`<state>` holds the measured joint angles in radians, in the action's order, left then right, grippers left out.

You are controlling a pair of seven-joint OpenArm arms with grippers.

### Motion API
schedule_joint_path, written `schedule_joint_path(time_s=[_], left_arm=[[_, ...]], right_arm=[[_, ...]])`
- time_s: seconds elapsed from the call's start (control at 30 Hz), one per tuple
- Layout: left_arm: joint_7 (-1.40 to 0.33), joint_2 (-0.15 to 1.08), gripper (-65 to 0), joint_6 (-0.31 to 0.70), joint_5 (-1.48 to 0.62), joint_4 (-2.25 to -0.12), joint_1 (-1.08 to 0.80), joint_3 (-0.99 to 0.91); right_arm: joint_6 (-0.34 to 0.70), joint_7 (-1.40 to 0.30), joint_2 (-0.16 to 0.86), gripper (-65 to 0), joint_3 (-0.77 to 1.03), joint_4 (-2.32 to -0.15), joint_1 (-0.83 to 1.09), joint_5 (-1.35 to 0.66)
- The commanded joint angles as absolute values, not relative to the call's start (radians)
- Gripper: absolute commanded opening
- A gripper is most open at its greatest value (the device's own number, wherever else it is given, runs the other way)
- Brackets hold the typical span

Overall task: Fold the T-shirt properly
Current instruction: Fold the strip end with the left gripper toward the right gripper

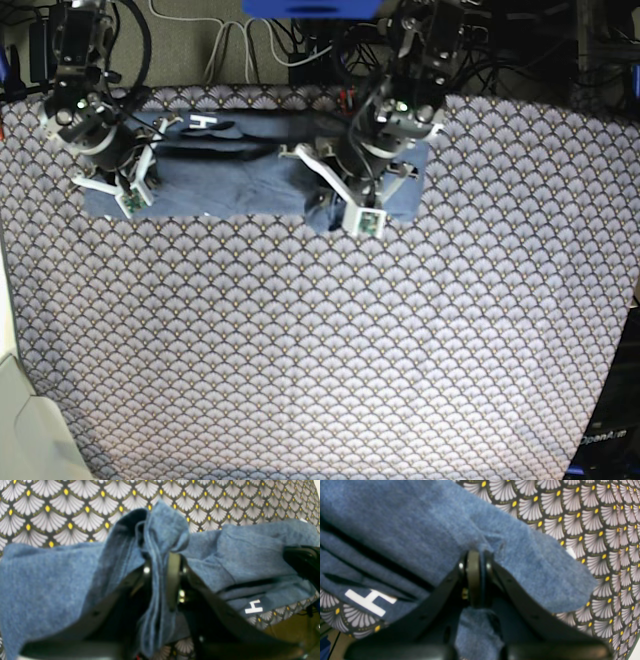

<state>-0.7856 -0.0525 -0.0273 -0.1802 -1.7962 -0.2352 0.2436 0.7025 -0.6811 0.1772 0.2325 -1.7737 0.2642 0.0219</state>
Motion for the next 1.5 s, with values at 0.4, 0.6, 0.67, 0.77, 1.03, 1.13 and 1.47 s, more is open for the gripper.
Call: schedule_joint_path(time_s=[0.4,0.6,0.67,0.77,1.03,1.13,1.47], left_arm=[[-0.756,-0.025,-47.0,-0.022,-0.194,-1.896,-0.205,0.426],[-0.768,-0.015,-47.0,-0.024,-0.194,-1.962,-0.214,0.349],[-0.769,0.008,-46.9,-0.021,-0.194,-1.968,-0.252,0.286],[-0.769,0.051,-46.8,-0.018,-0.194,-1.972,-0.303,0.219],[-0.759,0.142,-17.0,-0.016,-0.231,-1.975,-0.361,0.171],[-0.762,0.168,-7.2,-0.019,-0.320,-1.975,-0.352,0.168],[-0.768,0.197,-1.8,-0.022,-0.559,-1.974,-0.337,-0.038]], right_arm=[[0.698,-0.671,0.186,-65.0,0.236,-1.790,0.259,0.019],[0.698,-0.674,0.186,-65.0,0.236,-1.791,0.255,0.019],[0.698,-0.676,0.189,-65.0,0.236,-1.794,0.254,0.019],[0.698,-0.676,0.191,-65.0,0.236,-1.794,0.254,0.019],[0.698,-0.676,0.191,-45.0,0.239,-1.797,0.259,0.019],[0.698,-0.676,0.193,-38.8,0.242,-1.811,0.259,0.019],[0.698,-0.783,0.156,-33.0,0.435,-1.911,0.211,0.016]])
